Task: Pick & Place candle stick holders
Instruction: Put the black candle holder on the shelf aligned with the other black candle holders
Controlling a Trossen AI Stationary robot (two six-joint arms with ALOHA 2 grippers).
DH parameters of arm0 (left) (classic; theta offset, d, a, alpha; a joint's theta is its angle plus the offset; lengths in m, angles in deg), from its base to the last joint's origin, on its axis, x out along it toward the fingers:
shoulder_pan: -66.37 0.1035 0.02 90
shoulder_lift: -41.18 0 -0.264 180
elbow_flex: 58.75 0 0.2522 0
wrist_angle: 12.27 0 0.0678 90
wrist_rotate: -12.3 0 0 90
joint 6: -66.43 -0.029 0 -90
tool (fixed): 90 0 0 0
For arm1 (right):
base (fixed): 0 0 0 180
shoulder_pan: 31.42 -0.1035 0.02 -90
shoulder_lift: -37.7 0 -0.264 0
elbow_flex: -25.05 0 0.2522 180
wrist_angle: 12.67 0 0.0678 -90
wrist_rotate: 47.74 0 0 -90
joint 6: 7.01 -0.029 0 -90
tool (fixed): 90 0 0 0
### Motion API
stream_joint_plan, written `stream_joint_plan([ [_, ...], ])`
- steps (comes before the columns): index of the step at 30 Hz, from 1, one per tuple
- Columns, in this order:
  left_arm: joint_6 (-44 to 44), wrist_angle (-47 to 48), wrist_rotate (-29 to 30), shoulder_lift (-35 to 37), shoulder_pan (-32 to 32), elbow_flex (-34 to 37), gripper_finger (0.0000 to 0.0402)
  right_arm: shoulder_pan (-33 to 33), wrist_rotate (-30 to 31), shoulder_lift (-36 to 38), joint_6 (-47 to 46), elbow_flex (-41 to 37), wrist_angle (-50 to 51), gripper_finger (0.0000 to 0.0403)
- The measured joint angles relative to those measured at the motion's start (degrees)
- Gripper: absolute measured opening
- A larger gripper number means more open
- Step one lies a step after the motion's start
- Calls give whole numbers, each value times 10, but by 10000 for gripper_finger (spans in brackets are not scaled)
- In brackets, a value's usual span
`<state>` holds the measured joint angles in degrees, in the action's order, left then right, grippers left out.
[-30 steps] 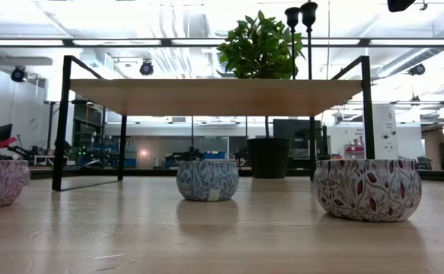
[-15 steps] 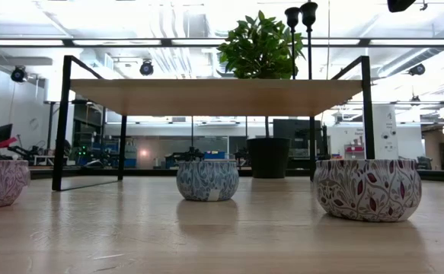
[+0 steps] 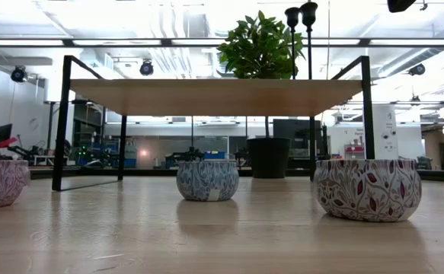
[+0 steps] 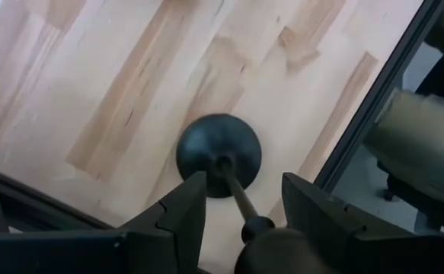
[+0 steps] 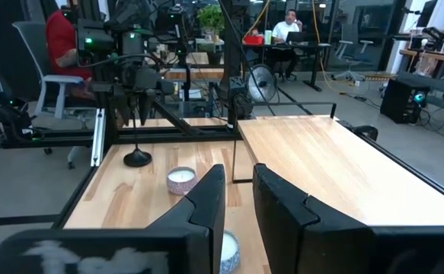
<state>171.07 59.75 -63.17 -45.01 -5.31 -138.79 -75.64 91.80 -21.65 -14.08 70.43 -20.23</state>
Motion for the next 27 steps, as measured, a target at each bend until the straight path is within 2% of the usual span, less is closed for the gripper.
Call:
stream_joint_plan([
  [5, 0, 6, -6, 0, 0, 0, 155, 0, 0, 0, 0, 0, 0, 67],
  [13, -9, 18, -14, 1, 1, 0, 74, 0, 0, 0, 0, 0, 0, 75],
  [27, -28, 34, 5, 3, 18, 0, 76, 0, 0, 0, 2, 0, 1, 59],
])
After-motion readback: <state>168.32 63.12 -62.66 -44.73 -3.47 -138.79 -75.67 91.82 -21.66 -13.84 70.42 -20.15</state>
